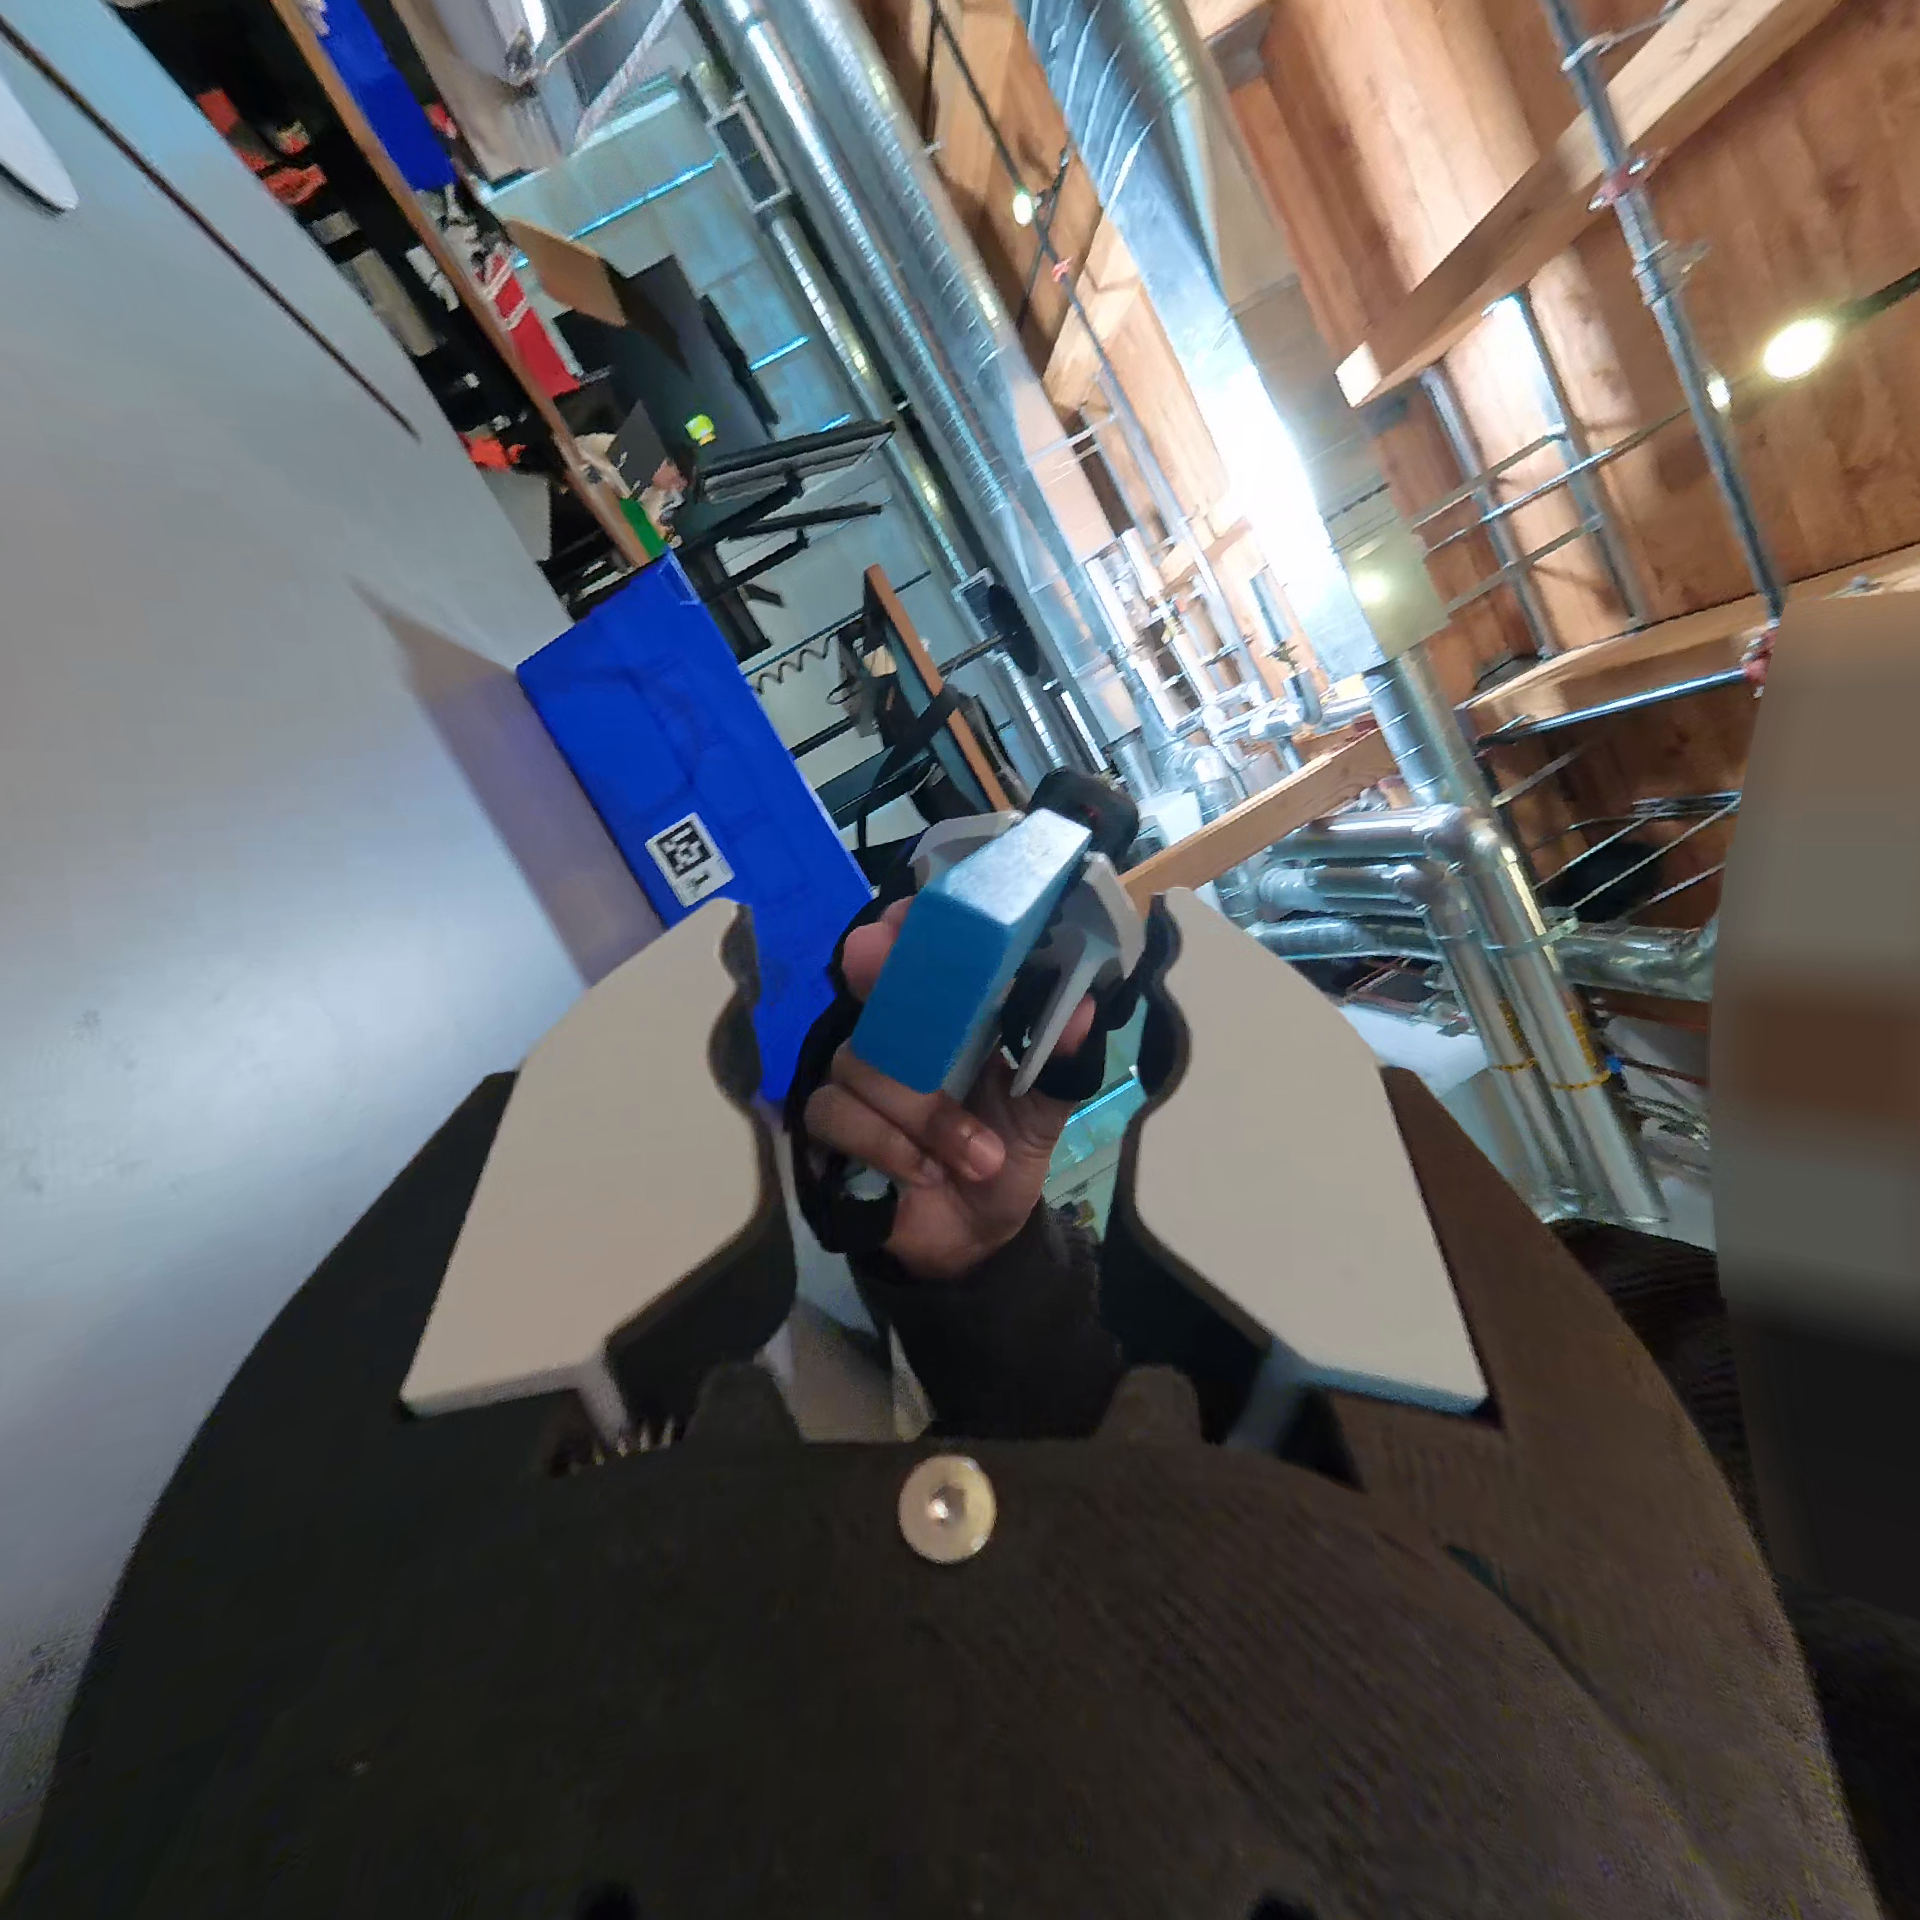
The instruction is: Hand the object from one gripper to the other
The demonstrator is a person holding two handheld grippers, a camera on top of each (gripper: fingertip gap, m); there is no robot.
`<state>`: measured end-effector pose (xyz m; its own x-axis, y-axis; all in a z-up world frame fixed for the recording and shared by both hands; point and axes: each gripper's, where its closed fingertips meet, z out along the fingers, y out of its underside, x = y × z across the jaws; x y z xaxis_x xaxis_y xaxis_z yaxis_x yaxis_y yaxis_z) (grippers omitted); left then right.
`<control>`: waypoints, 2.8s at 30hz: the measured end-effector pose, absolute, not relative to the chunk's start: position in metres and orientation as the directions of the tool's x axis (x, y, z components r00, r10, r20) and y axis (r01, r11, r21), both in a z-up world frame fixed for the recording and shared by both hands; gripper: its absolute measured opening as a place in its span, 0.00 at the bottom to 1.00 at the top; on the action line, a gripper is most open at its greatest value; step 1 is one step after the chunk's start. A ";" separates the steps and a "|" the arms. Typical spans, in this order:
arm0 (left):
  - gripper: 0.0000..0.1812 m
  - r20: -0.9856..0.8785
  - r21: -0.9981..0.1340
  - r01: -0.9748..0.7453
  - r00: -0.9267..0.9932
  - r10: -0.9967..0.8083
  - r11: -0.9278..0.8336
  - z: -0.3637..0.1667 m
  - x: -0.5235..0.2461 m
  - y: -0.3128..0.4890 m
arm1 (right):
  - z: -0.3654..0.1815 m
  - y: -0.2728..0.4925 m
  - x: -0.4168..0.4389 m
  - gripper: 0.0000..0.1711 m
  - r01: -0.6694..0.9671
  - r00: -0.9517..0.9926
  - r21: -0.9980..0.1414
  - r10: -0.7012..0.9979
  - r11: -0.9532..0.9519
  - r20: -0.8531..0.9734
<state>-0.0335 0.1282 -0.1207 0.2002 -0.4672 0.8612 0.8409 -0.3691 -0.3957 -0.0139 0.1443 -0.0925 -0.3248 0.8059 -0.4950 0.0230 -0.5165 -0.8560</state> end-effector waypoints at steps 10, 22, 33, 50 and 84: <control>0.55 0.584 -0.812 0.541 0.755 -0.298 -0.219 -0.132 -0.041 0.136 | -0.096 0.160 -0.012 0.09 0.028 -0.289 -0.811 0.772 -0.584 -0.566; 0.33 -0.316 -0.922 -0.345 0.933 -0.171 -0.174 -0.153 -0.028 0.137 | -0.115 0.161 -0.017 0.09 0.130 -0.260 -0.753 0.711 -0.645 -0.653; 0.19 -0.220 -0.942 -0.261 0.955 -0.197 -0.212 -0.154 -0.025 0.135 | -0.100 0.160 -0.016 0.21 0.061 -0.338 -0.721 0.666 -0.690 -0.665; 0.19 0.549 -0.826 0.500 0.609 -0.573 -0.259 -0.111 0.009 0.118 | -0.085 0.135 -0.013 0.32 0.020 -0.441 -0.831 0.741 -0.556 -0.506; 0.09 0.323 -0.916 0.209 0.891 -0.320 -0.342 -0.153 -0.006 0.130 | -0.104 0.147 -0.018 0.19 0.076 -0.297 -0.849 0.801 -0.523 -0.520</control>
